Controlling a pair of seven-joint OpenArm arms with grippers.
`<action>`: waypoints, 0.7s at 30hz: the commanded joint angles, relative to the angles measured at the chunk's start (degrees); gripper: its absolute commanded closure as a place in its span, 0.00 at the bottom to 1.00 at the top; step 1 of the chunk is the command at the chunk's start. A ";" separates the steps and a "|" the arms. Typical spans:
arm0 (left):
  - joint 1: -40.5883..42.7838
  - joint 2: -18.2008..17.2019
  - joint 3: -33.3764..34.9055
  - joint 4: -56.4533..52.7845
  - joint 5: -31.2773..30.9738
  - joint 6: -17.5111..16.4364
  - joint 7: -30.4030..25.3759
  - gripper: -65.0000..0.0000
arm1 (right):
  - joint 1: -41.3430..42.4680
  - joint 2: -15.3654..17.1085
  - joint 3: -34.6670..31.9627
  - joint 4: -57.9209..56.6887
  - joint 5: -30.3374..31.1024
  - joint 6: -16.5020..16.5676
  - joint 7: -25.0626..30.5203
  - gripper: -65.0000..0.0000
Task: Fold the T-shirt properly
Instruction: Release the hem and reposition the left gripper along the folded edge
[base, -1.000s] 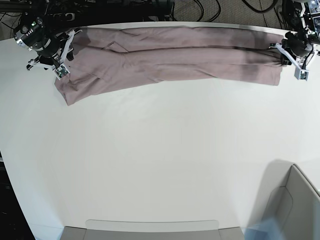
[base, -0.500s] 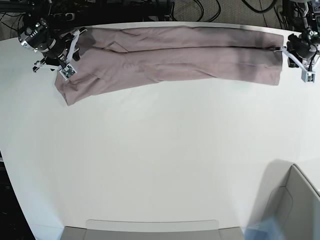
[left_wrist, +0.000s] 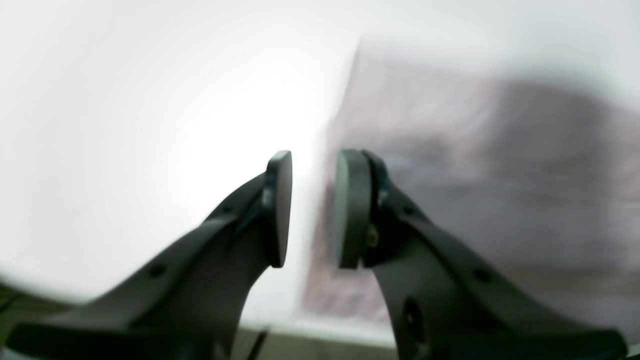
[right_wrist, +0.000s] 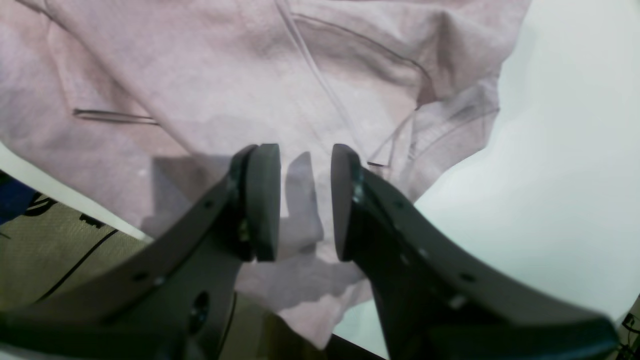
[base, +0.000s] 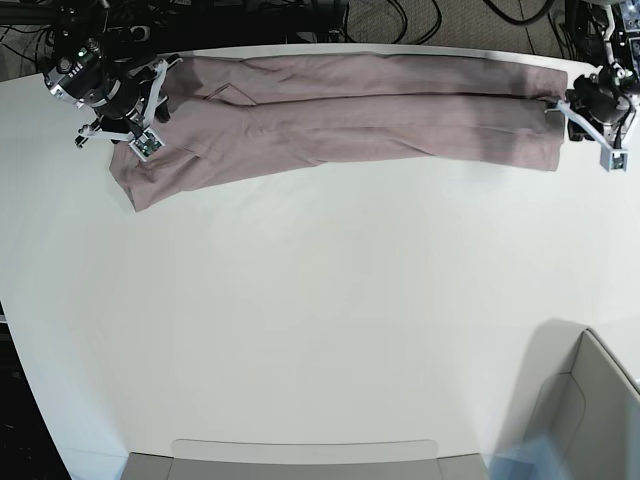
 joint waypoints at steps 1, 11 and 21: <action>-0.27 -1.15 -0.61 -0.75 -1.89 0.07 -0.67 0.75 | 0.26 0.55 0.25 0.81 0.36 0.73 0.70 0.72; -3.43 -2.55 0.18 -9.98 -5.14 0.07 -0.76 0.75 | 0.17 1.69 0.25 0.73 0.36 0.73 0.78 0.72; -1.85 -2.20 -4.92 -7.16 -5.32 -0.02 -0.50 0.75 | 0.26 1.60 0.34 0.73 0.36 0.73 0.78 0.72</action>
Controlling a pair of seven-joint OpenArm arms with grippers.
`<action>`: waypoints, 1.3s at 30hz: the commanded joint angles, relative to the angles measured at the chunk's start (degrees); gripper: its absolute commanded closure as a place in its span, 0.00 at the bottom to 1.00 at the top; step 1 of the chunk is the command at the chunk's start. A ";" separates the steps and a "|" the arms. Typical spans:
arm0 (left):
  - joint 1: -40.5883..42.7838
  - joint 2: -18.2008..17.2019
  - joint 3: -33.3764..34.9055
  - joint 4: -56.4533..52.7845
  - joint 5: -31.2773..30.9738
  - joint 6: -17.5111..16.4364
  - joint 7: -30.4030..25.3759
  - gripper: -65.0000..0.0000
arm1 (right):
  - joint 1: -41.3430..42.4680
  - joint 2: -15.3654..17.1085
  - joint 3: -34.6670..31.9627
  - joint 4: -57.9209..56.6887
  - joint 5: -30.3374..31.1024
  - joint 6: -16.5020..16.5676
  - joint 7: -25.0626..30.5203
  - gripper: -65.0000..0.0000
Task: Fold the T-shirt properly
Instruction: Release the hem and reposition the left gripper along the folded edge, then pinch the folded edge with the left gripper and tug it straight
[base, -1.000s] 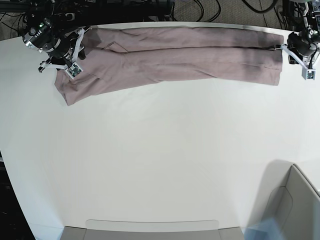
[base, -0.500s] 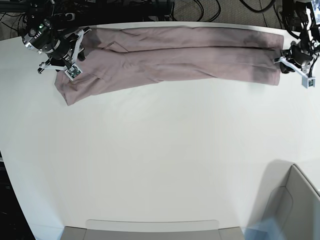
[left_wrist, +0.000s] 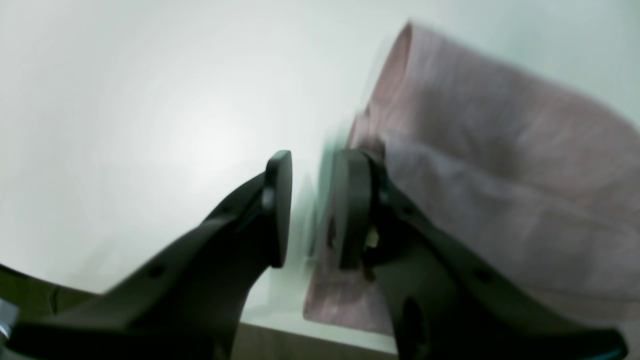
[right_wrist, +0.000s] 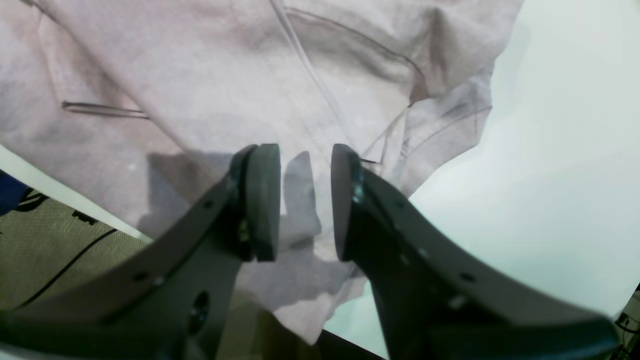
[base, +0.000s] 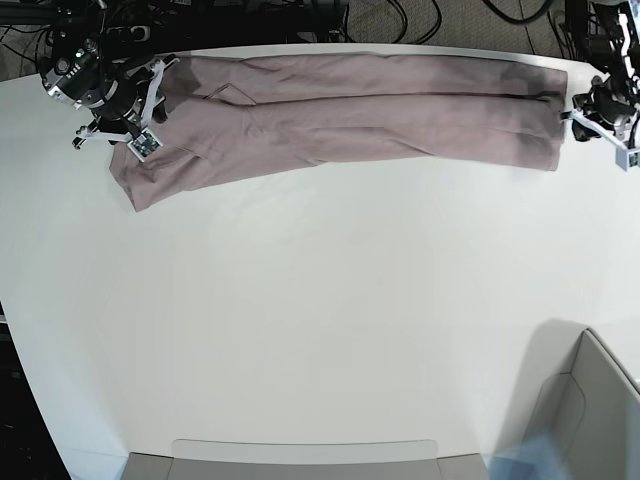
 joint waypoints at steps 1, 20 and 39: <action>-0.12 -1.28 -1.40 2.15 -0.27 -0.04 -0.30 0.75 | 0.22 0.47 0.34 0.79 0.32 0.73 0.76 0.72; 3.22 -1.20 3.70 7.69 -0.27 -0.13 4.01 0.74 | 0.22 0.55 0.25 0.79 0.32 0.73 0.76 0.72; 2.78 -0.67 4.05 -1.63 -0.18 -0.13 0.67 0.75 | 0.22 1.43 -1.95 0.79 0.32 0.73 0.76 0.72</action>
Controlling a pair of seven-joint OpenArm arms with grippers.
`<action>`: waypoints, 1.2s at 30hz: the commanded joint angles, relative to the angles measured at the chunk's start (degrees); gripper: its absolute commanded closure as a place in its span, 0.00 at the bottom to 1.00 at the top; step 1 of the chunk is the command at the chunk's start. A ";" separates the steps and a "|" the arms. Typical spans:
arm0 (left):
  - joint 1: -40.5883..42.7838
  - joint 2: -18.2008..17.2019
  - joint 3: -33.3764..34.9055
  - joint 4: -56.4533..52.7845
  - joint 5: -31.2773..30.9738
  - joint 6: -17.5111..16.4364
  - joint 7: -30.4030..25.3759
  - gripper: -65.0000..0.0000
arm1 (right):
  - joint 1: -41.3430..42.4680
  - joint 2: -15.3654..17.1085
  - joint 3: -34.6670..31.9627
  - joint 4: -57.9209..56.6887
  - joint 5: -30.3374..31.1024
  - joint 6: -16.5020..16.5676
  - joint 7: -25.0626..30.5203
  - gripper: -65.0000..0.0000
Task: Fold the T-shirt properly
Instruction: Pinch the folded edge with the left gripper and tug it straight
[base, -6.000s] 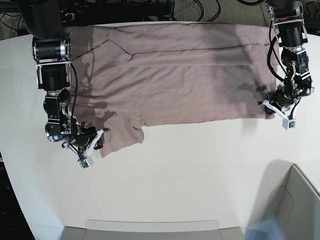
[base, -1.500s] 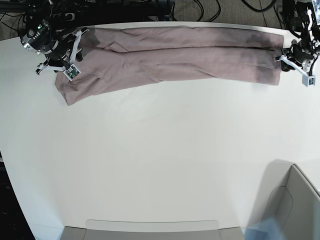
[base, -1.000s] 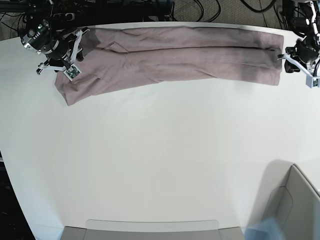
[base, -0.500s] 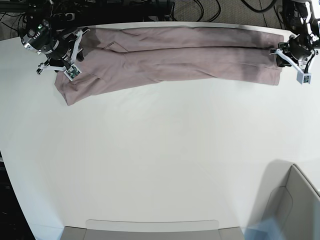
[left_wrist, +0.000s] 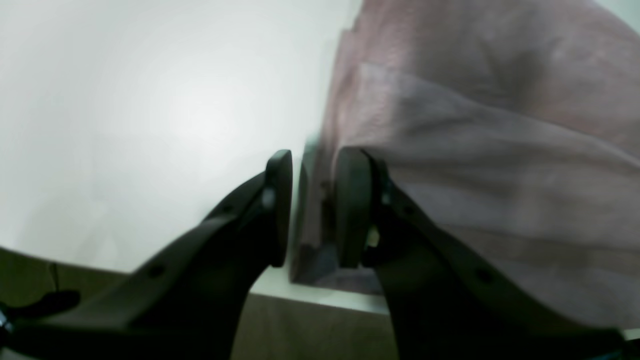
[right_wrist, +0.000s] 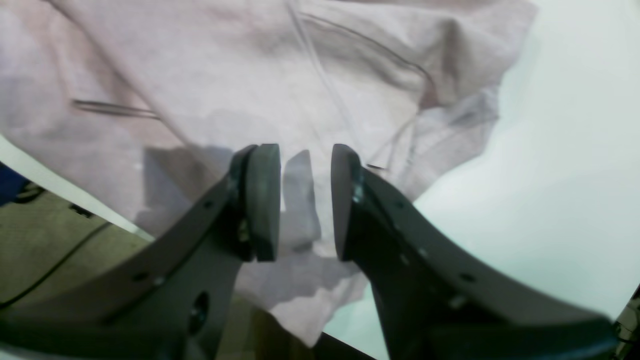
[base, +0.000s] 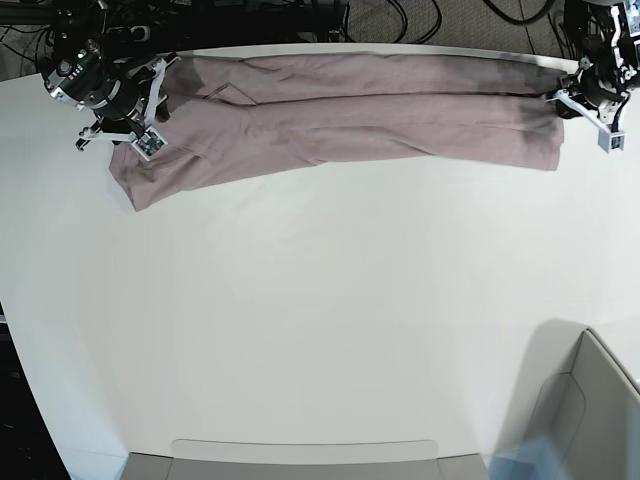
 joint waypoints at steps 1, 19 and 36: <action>0.03 -1.17 -0.32 0.76 -0.51 0.04 -0.73 0.75 | 0.19 0.49 0.00 0.81 0.43 0.73 0.78 0.72; -1.21 -0.91 1.88 -1.71 -0.16 -5.41 -1.43 0.75 | 0.19 0.49 0.00 0.81 0.16 0.73 0.78 0.72; -7.62 -1.17 17.70 -11.38 -0.16 -7.52 -3.63 0.99 | 0.11 1.37 -0.09 0.81 0.34 0.73 0.78 0.72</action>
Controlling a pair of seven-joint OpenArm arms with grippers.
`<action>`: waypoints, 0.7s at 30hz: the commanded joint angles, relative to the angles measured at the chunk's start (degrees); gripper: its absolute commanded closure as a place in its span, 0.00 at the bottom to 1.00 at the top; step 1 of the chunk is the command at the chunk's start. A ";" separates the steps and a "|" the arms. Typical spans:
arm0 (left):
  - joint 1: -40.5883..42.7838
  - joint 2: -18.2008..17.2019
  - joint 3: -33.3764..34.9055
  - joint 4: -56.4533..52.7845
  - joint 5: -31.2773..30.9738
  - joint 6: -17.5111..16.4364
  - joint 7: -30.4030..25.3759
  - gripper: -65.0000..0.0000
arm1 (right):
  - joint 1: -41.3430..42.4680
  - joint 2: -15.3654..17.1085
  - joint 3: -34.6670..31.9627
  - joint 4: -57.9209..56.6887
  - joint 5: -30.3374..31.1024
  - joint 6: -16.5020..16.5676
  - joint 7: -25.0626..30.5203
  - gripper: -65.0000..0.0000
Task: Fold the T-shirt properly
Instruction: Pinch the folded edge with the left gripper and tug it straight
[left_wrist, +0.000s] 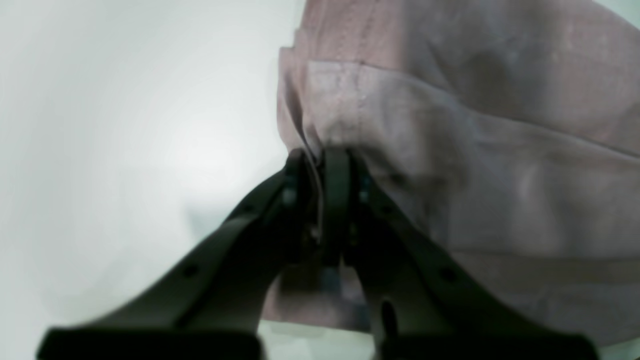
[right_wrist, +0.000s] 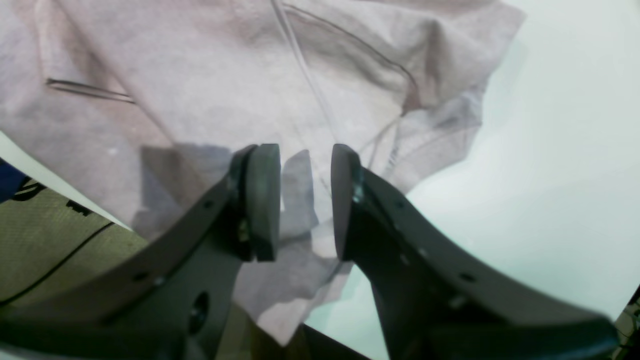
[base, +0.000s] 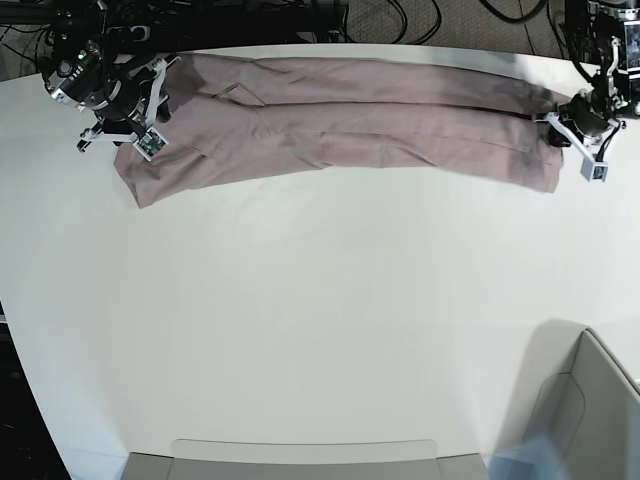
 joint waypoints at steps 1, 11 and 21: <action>0.11 0.75 1.88 -2.09 -0.55 -2.41 4.35 1.00 | 0.13 0.56 0.22 0.81 0.27 0.73 0.72 0.72; -1.91 1.10 -4.19 -9.57 -0.64 -16.21 5.32 1.00 | 0.22 0.56 0.57 0.81 0.36 0.73 0.72 0.72; -0.77 1.02 -20.10 -7.46 -0.73 -17.88 8.22 1.00 | 0.66 0.04 0.66 0.81 0.36 0.73 0.72 0.72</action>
